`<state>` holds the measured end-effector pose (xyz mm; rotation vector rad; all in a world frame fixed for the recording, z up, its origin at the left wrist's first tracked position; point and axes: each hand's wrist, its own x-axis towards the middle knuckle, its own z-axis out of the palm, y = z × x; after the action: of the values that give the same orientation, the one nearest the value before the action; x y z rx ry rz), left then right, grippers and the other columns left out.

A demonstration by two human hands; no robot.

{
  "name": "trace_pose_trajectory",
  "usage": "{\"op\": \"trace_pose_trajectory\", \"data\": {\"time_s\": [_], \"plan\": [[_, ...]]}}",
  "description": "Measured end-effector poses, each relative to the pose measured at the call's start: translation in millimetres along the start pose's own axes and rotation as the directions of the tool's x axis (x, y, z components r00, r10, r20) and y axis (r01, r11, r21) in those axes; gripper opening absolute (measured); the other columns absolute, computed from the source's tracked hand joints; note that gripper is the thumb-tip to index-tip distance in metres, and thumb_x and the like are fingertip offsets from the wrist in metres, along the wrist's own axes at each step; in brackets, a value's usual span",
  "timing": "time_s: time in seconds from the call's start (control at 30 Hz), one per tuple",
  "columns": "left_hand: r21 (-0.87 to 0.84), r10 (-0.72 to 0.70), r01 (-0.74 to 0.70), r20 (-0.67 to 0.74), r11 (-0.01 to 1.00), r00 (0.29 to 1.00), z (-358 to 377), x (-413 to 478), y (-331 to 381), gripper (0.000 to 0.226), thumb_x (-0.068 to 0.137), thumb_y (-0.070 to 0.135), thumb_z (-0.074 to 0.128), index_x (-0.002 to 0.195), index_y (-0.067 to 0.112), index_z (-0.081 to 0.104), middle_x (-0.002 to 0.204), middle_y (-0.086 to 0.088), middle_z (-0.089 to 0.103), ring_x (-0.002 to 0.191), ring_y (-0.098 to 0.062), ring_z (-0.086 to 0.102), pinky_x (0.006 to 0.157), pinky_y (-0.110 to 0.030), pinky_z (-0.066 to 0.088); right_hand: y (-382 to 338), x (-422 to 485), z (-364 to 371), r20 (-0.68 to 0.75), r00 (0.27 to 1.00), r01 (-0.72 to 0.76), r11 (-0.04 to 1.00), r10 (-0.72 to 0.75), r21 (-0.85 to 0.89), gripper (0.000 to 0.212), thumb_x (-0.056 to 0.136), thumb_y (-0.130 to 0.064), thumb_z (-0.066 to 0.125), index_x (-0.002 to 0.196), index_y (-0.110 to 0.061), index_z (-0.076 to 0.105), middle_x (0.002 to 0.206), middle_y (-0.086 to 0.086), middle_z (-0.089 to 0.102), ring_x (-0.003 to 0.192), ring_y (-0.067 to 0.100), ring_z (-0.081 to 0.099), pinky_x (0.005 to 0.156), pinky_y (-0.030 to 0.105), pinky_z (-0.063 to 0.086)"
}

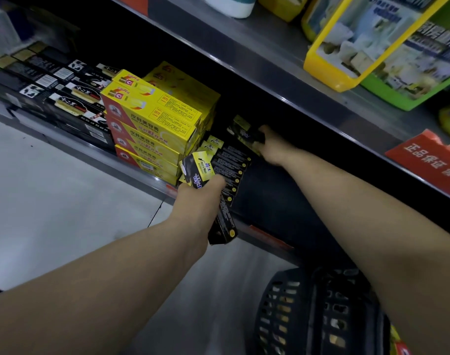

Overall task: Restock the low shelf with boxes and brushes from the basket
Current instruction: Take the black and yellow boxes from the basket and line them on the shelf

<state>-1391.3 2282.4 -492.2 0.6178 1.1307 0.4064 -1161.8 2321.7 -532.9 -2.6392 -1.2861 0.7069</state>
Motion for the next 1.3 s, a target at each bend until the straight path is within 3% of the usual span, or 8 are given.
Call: {"op": "trace_pose_trajectory", "data": {"time_s": [0.17, 0.27, 0.5, 0.77, 0.9, 1.03, 1.2, 1.3], "plan": [[0.017, 0.036, -0.035, -0.021, 0.999, 0.999, 1, 8, -4, 0.037, 0.085, 0.026, 0.067, 0.115, 0.015, 0.05, 0.105, -0.007, 0.063, 0.091, -0.021, 0.062, 0.068, -0.028, 0.05, 6, 42, 35, 0.084, 0.996, 0.031, 0.988, -0.018, -0.153, 0.041, 0.096, -0.012, 0.042, 0.138, -0.014, 0.039, 0.136, 0.016, 0.045, 0.117, 0.03, 0.048, 0.092, 0.029, 0.037], [0.005, 0.08, -0.08, -0.007, 0.997, 0.997, 4, 10, -9, 0.035, 0.084, 0.021, 0.069, 0.114, 0.022, 0.05, 0.094, 0.005, 0.062, 0.083, -0.011, 0.061, 0.058, -0.023, 0.046, 8, 47, 50, 0.204, 0.978, 0.08, 0.983, -0.045, -0.168, 0.047, 0.095, -0.017, 0.043, 0.142, -0.017, 0.034, 0.135, 0.015, 0.046, 0.115, 0.03, 0.049, 0.087, 0.027, 0.035], [-0.038, 0.084, -0.084, 0.003, 0.996, 0.996, 10, 12, -9, 0.022, 0.084, 0.017, 0.068, 0.086, 0.03, 0.05, 0.077, 0.017, 0.058, 0.056, 0.007, 0.058, 0.043, -0.011, 0.045, 16, 54, 54, 0.133, 0.988, -0.056, 0.983, 0.08, -0.174, 0.054, 0.098, -0.025, 0.043, 0.147, -0.014, 0.023, 0.145, 0.018, 0.036, 0.126, 0.033, 0.043, 0.099, 0.034, 0.039], [-0.03, 0.084, -0.085, -0.015, 0.996, 0.996, 9, 10, -8, 0.02, 0.086, 0.018, 0.067, 0.098, 0.024, 0.053, 0.087, 0.007, 0.061, 0.074, -0.002, 0.057, 0.064, -0.024, 0.048, 6, 42, 50, 0.163, 0.981, -0.083, 0.989, 0.103, -0.124, 0.048, 0.096, -0.009, 0.044, 0.142, -0.008, 0.031, 0.136, 0.016, 0.045, 0.12, 0.031, 0.048, 0.098, 0.034, 0.041], [-0.043, 0.087, -0.086, 0.007, 0.995, 0.996, 9, 7, -8, 0.025, 0.086, 0.016, 0.066, 0.107, 0.023, 0.053, 0.084, 0.01, 0.061, 0.069, 0.0, 0.057, 0.06, -0.021, 0.048, 2, 34, 43, 0.211, 0.968, -0.087, 0.969, 0.137, -0.233, 0.018, 0.096, -0.006, 0.043, 0.103, 0.0, 0.058, 0.098, 0.01, 0.057, 0.086, 0.023, 0.056, 0.07, 0.028, 0.046], [-0.039, 0.083, -0.082, 0.024, 0.996, 0.996, 9, 2, -8, 0.024, 0.086, 0.018, 0.067, 0.105, 0.023, 0.053, 0.085, 0.009, 0.06, 0.069, -0.001, 0.057, 0.059, -0.021, 0.047, 0, 23, 44, 0.253, 0.956, -0.155, 0.988, 0.151, -0.005, 0.019, 0.093, 0.001, 0.042, 0.079, -0.003, 0.054, 0.082, 0.01, 0.052, 0.074, 0.02, 0.05, 0.061, 0.027, 0.043], [0.012, 0.075, -0.075, -0.015, 0.997, 0.997, 7, -1, -5, 0.028, 0.085, 0.022, 0.068, 0.106, 0.018, 0.051, 0.09, 0.004, 0.059, 0.08, -0.008, 0.056, 0.084, -0.037, 0.051, -21, -10, 23, 0.255, 0.957, -0.061, 0.954, 0.139, -0.293, 0.028, 0.096, -0.005, 0.038, 0.122, 0.001, 0.047, 0.126, 0.02, 0.053, 0.092, 0.025, 0.056, 0.074, 0.027, 0.047], [0.059, 0.074, -0.07, -0.063, 0.996, 0.995, 4, 0, -2, 0.04, 0.083, 0.028, 0.07, 0.112, 0.011, 0.049, 0.097, -0.004, 0.06, 0.084, -0.015, 0.057, 0.092, -0.043, 0.051, -35, -43, 2, 0.27, 0.963, 0.028, 0.999, -0.018, -0.036, 0.048, 0.091, 0.001, 0.041, 0.137, -0.009, 0.039, 0.135, 0.013, 0.049, 0.12, 0.024, 0.05, 0.091, 0.026, 0.043]]}}
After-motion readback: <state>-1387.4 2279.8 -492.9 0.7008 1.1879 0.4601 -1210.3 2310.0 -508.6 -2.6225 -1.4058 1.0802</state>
